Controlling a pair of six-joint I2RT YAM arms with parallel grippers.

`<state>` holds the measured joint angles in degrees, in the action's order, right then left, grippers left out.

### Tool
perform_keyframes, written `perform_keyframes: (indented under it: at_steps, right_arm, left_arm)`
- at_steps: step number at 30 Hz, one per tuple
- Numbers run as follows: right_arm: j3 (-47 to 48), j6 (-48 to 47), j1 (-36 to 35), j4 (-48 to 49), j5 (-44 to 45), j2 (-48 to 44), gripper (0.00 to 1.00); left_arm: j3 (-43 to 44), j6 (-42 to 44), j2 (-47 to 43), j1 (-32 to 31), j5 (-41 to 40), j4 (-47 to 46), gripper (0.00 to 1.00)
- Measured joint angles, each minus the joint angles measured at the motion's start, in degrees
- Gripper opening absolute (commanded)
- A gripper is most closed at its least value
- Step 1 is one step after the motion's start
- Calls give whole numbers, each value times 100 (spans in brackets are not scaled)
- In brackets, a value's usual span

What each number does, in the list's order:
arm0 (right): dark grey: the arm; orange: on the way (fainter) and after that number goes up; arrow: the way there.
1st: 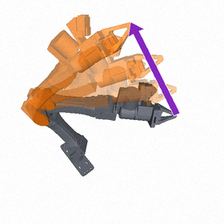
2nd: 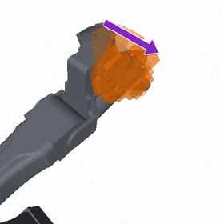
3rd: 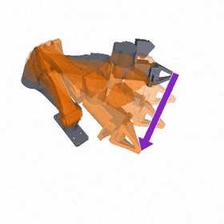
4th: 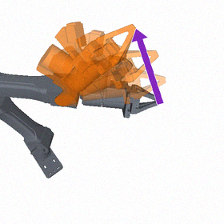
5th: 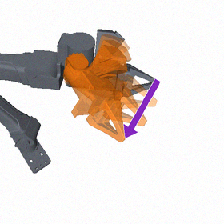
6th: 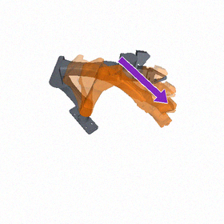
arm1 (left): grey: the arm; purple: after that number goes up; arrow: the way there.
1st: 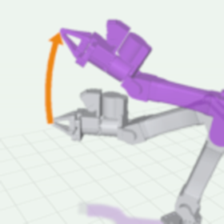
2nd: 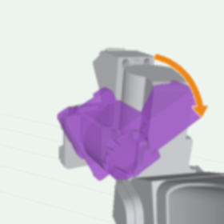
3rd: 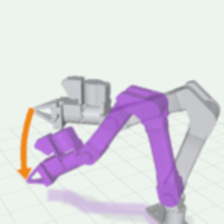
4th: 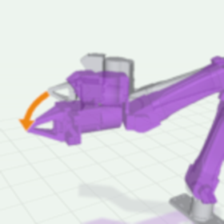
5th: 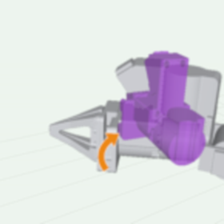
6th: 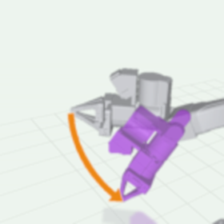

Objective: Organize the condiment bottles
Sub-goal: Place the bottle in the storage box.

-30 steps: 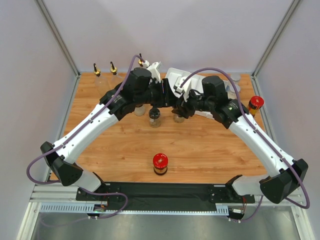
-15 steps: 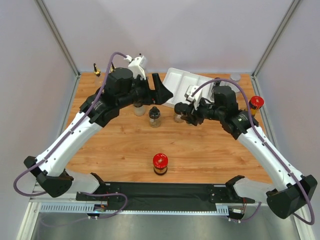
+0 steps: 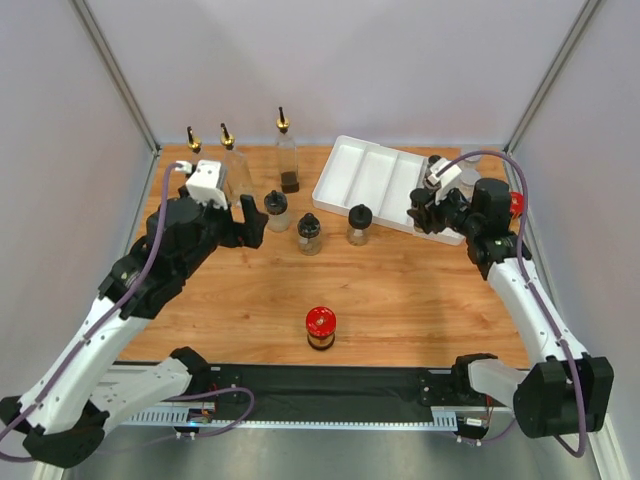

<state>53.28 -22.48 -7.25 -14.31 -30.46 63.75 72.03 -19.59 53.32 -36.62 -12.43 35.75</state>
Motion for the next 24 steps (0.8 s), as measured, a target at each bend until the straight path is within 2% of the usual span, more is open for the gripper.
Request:
perform_keyframes:
  at_steps: [10,17,24]
  right_arm:
    - [-514,529,463,2251,173,1084,9]
    - [-535,916,634,3464,457,2035,12]
    - [-533,960,667,4103,612,2726,20]
  left_arm:
    - [-1659,938,-1753,9,-1528,-286,100]
    - [-2468,1145,-2098,9,-1993,-485,100]
    - [-2695,1202,-2271,9,-2260,-564,100]
